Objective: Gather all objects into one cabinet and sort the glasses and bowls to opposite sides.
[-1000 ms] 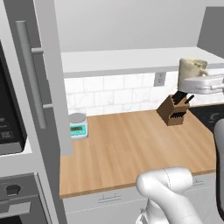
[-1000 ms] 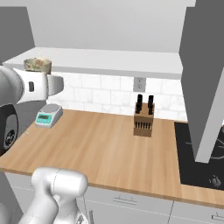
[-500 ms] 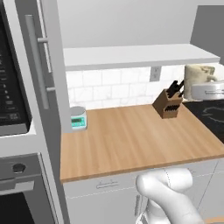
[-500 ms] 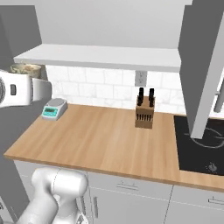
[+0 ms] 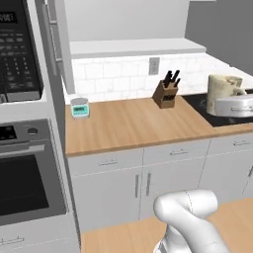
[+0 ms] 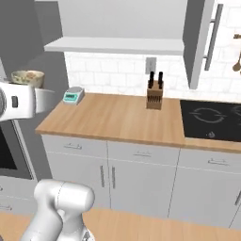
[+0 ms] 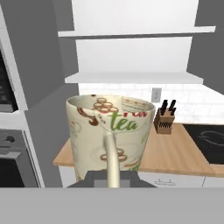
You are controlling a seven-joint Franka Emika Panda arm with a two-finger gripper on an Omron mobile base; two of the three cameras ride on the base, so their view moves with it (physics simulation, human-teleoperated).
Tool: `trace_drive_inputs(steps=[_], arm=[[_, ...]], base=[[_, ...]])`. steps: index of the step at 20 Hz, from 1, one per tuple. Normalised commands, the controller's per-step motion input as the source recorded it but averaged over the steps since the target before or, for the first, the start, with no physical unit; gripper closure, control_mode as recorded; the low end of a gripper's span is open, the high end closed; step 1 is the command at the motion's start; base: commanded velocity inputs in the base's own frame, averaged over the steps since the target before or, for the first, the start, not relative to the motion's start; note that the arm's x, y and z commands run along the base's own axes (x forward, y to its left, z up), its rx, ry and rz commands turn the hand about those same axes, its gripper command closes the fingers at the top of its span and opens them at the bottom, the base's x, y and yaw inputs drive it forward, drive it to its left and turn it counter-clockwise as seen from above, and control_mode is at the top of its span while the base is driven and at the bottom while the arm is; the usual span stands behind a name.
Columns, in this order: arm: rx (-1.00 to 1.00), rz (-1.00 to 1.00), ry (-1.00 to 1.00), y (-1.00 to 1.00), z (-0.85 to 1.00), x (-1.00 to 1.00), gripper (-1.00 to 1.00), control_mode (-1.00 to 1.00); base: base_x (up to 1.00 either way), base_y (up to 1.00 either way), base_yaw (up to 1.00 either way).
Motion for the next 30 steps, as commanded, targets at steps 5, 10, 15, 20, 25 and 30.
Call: trace_drive_inputs(steps=[5,10,15,20,25,30], arm=[[0.0,0.0,0.0,0.0,0.0,0.0,1.0,1.0],[0.0,0.0,0.0,0.0,0.0,0.0,1.0,1.0],[0.0,0.0,0.0,0.0,0.0,0.0,1.0,1.0],[0.0,0.0,0.0,0.0,0.0,0.0,1.0,1.0],[0.0,0.0,0.0,0.0,0.0,0.0,1.0,1.0],[0.0,0.0,0.0,0.0,0.0,0.0,1.0,1.0]], base=[[-0.99,-0.03,-0.13],[-0.71,-0.53,-0.07],[-0.33,-0.93,-0.06],[-0.13,-0.84,-0.02],[0.77,-0.21,0.06],[0.45,-0.27,0.22]])
